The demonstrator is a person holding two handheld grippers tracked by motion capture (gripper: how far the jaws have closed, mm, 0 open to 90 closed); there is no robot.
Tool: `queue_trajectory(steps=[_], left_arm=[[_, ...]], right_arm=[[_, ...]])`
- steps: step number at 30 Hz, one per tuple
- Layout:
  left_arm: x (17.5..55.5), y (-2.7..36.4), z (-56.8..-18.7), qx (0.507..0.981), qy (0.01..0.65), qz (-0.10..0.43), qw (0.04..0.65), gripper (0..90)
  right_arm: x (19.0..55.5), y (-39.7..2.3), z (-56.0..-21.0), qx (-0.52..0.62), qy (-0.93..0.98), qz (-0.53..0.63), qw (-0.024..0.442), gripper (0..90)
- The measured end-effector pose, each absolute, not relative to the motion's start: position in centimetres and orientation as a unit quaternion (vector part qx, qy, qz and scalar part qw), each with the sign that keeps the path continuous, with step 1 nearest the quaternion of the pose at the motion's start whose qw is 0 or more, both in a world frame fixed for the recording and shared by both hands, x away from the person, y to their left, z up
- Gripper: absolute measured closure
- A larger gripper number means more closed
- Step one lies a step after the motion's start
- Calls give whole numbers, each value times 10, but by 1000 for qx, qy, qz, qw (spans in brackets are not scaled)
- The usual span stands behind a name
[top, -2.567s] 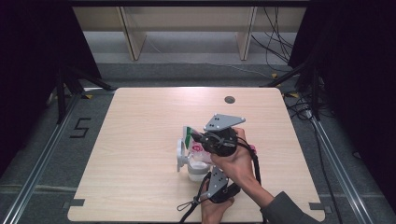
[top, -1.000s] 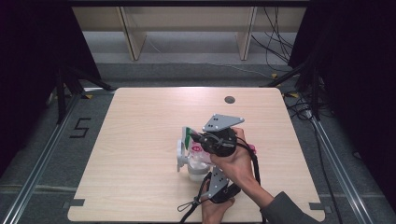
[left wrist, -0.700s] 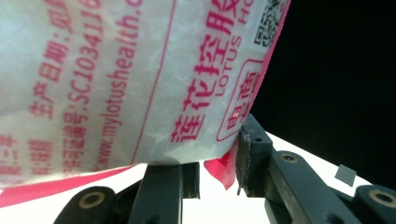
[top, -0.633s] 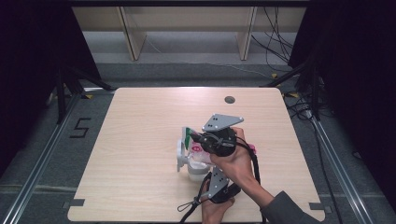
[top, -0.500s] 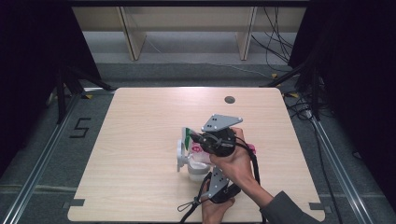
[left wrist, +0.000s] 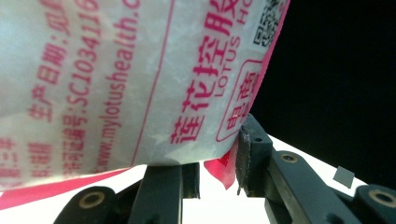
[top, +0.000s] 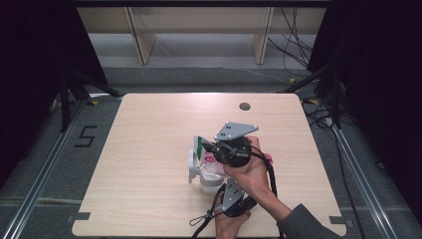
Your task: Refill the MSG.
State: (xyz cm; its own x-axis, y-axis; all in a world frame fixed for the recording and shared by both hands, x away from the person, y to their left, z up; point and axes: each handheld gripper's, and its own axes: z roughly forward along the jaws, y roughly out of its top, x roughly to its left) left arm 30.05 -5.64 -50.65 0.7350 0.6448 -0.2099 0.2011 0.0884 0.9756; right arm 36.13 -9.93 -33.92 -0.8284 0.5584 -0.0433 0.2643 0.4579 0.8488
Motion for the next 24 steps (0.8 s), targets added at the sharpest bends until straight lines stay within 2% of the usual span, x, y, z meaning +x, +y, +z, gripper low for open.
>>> queue_trajectory(steps=[4,13,14,15,16,17,18,24], left_arm=[[301,-57,-507,654,325,164,664,729],[301,-57,-506,652,325,159,667,730],[300,-63,-506,619,339,140,694,730],[301,-57,-506,652,326,159,666,730],[301,-57,-507,652,326,159,666,730],[300,-62,-506,627,336,144,688,730],[301,-57,-506,651,325,161,666,730],[301,-58,-508,653,326,159,665,730]], right_arm=[[363,-99,-340,240,838,458,174,900],[362,-98,-340,243,840,456,164,900],[362,-98,-340,242,840,457,164,900],[362,-98,-340,243,841,454,164,900],[362,-98,-340,242,841,453,170,900],[362,-98,-340,244,840,455,168,900],[363,-98,-340,245,839,457,163,900],[363,-99,-341,241,842,452,166,900]])
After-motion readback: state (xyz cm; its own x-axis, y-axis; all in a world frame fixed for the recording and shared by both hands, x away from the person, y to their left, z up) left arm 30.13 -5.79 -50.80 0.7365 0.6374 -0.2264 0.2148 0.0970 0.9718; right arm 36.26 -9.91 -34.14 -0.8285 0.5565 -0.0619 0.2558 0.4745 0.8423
